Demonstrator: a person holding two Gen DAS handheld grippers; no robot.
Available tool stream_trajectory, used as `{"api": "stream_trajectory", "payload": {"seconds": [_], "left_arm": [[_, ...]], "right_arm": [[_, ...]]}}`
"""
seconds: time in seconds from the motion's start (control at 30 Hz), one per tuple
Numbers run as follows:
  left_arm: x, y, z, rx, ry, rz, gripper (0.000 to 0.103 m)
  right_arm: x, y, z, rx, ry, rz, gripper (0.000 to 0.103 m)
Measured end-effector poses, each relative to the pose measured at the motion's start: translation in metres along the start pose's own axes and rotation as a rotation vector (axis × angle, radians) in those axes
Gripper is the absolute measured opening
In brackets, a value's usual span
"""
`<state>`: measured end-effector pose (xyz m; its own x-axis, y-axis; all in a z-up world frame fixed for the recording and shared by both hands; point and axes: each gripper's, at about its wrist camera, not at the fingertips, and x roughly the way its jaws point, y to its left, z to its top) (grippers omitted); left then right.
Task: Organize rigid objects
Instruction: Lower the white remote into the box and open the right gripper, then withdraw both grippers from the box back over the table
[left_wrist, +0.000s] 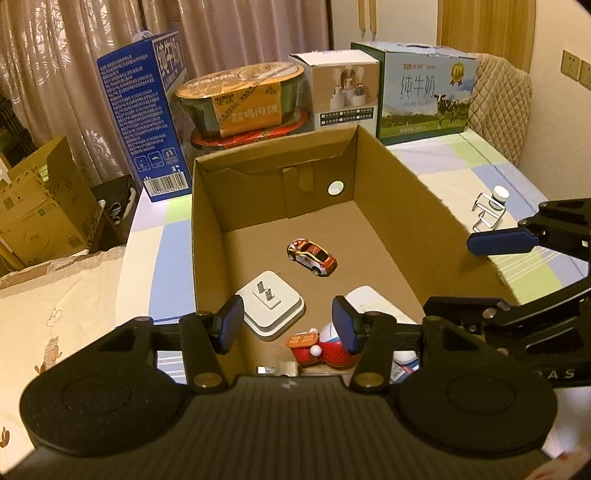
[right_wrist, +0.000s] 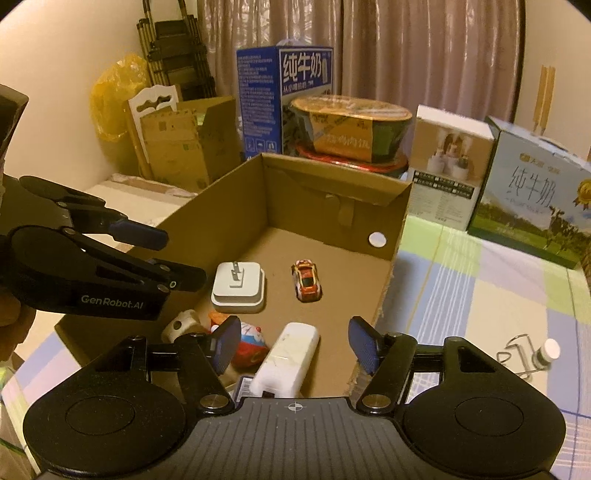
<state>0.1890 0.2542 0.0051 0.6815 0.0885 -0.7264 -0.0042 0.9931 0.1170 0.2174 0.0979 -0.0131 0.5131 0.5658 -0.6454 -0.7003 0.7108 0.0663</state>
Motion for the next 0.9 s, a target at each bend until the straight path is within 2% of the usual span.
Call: {"api": "stream_trajectory", "payload": {"seconds": [0.2,0.37,0.67,0.9], "left_arm": [[-0.025,-0.007,-0.001,-0.036,-0.019,-0.008,0.048],[-0.05,-0.021,-0.004,-0.066,-0.04,-0.015,0.054],[-0.096,-0.055,-0.009,-0.081,-0.08,-0.034,0.077],[-0.123,-0.082,-0.009,-0.06,-0.11,-0.057,0.086]], "right_arm": [[-0.033,-0.003,0.0,0.042,-0.041,0.0,0.062],[-0.065,-0.005,-0.006,0.08,-0.066,-0.01,0.062],[-0.119,-0.015,-0.023,0.142,-0.102,-0.043,0.066],[-0.152,-0.03,-0.041,0.188,-0.119,-0.075,0.075]]}}
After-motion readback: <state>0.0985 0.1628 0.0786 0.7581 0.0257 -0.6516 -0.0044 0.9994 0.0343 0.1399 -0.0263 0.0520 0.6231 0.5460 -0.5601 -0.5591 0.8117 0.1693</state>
